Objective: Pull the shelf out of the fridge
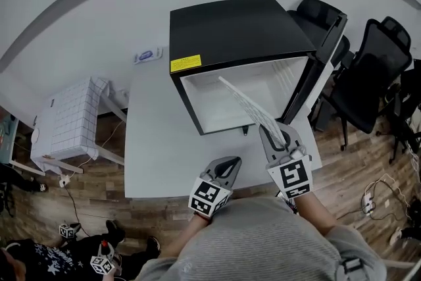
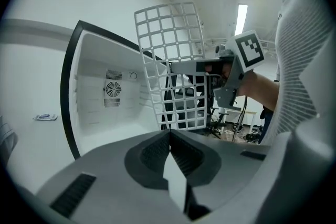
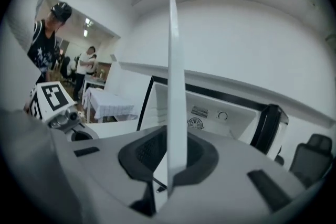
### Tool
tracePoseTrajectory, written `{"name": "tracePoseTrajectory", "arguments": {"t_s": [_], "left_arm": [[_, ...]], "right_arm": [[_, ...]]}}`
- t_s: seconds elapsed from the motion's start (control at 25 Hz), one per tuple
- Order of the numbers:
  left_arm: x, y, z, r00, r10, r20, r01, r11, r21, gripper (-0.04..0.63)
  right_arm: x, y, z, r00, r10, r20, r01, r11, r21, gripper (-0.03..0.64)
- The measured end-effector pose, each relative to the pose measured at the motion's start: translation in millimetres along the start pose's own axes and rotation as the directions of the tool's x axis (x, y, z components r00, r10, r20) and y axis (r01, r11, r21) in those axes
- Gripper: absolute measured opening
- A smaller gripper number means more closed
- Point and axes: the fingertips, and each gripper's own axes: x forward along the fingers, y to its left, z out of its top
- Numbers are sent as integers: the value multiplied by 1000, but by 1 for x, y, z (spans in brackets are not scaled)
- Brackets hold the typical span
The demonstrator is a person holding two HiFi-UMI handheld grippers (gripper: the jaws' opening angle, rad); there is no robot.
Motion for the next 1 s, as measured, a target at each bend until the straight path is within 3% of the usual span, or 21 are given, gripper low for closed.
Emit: {"name": "tracePoseTrajectory", "arguments": {"t_s": [0.12, 0.32, 0.56, 1.0], "left_arm": [[2, -1, 4, 1000, -7, 4, 7, 1000, 11, 11], [5, -1, 1, 1000, -8, -5, 8, 1000, 4, 11], [3, 0, 5, 1000, 2, 4, -2, 1000, 18, 11], [2, 6, 13, 999, 28, 20, -28, 999, 31, 11]], "right_arm": [[-4, -1, 0, 999, 39, 21, -41, 993, 110, 32], [-6, -1, 6, 994, 75, 79, -90, 974, 206, 32], [-9, -1, 8, 978, 121, 170, -177, 913, 367, 32], [-7, 5, -11, 964, 158, 216, -241, 863, 444, 32]]}}
